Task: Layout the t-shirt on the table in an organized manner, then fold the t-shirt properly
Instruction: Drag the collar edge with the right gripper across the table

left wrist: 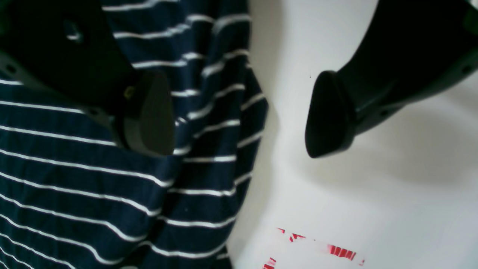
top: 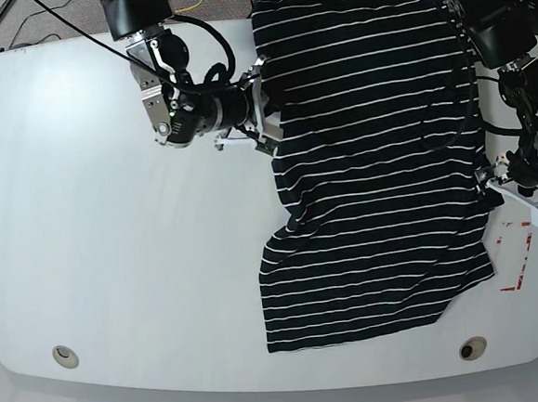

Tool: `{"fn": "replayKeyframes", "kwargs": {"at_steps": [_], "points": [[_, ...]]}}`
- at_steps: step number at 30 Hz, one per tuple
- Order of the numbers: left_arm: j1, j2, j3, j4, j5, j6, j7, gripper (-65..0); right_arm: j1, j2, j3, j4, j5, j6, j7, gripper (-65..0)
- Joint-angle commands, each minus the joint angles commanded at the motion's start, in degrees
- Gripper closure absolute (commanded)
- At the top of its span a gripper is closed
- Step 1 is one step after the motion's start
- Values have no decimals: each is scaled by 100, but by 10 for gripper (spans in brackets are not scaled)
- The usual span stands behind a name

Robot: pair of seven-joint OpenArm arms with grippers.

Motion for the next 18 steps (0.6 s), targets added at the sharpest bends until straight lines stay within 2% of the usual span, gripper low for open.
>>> {"fn": "replayKeyframes", "kwargs": {"at_steps": [3, 5, 6, 9, 13, 18], "points": [[0, 0, 0, 0, 0, 0, 0, -510, 176, 352, -53, 26, 0, 0, 0, -2], [0, 0, 0, 0, 0, 0, 0, -510, 378, 774, -193, 26, -9, 0, 0, -3], [0, 0, 0, 0, 0, 0, 0, -510, 457, 879, -237, 18, -18, 0, 0, -3], [9, 0, 0, 0, 0, -9, 0, -510, 800, 1248, -492, -158, -255, 0, 9, -3], [9, 0, 0, 0, -9, -9, 0, -510, 1415, 1547, -993, -519, -738, 0, 132, -5], [9, 0, 0, 0, -9, -9, 18, -510, 2207, 1732, -1855, -1301, -1486, 0, 695, -6]]}}
